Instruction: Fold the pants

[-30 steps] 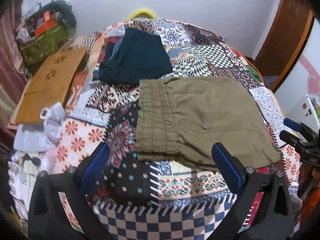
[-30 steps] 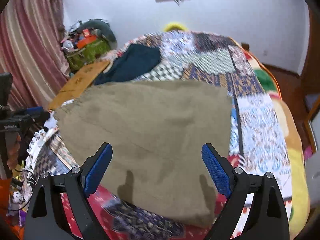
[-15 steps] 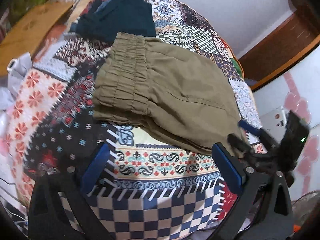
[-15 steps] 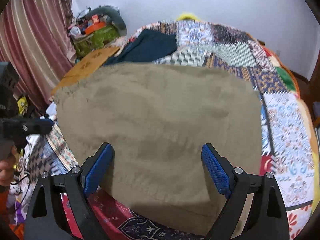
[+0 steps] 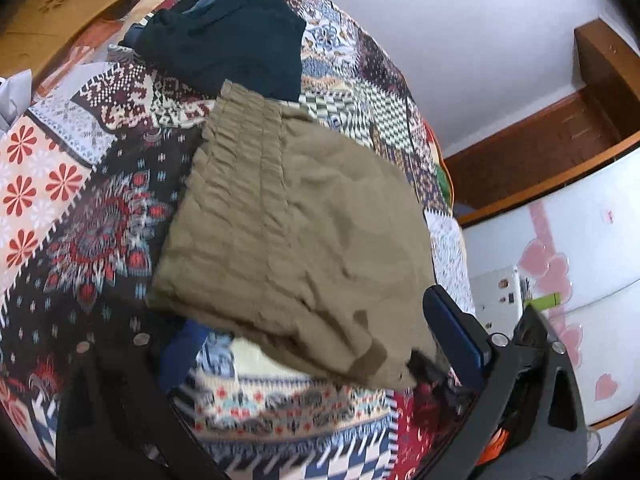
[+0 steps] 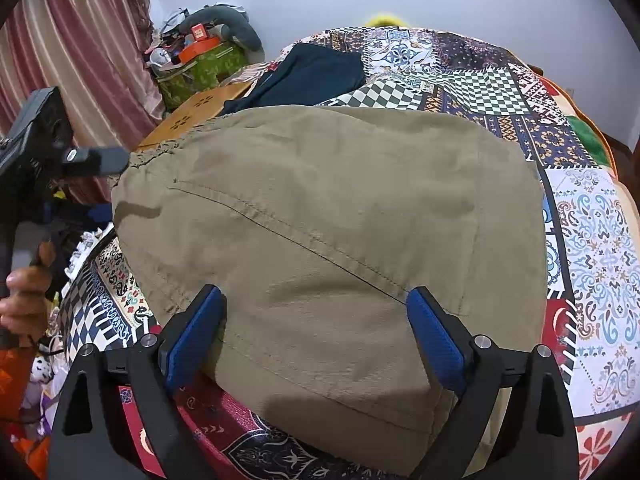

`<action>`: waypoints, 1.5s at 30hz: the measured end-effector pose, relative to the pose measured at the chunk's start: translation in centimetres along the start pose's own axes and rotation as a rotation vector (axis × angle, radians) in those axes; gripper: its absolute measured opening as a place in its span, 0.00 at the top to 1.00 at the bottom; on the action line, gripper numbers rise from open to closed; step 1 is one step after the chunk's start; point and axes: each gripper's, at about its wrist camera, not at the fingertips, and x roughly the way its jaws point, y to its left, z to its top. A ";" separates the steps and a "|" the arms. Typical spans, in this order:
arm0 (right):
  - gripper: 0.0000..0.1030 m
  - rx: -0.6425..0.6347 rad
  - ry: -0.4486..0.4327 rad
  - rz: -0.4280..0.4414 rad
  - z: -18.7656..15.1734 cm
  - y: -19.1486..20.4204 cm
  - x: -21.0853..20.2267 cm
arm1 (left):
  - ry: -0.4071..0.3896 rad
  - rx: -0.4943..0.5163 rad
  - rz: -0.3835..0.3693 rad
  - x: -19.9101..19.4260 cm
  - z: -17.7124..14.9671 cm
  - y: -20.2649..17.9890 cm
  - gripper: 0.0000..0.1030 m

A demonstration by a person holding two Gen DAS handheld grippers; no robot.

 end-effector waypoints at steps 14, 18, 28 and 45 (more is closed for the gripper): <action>0.11 0.056 -0.004 -0.026 -0.2 -0.7 -1.1 | -0.275 0.231 0.431 -2.2 -0.6 -3.2 0.62; 0.11 0.070 -0.005 -0.050 -0.5 -1.3 -1.8 | -0.381 0.325 0.582 -3.9 -0.4 -4.4 0.63; 0.11 0.104 -0.023 -0.064 -1.0 -2.2 -2.6 | -0.520 0.546 0.667 -6.5 -0.3 -9.2 0.65; 0.11 0.137 -0.029 -0.048 -1.4 -3.0 -2.5 | -0.297 0.705 0.182 -3.6 -1.6 -19.1 0.75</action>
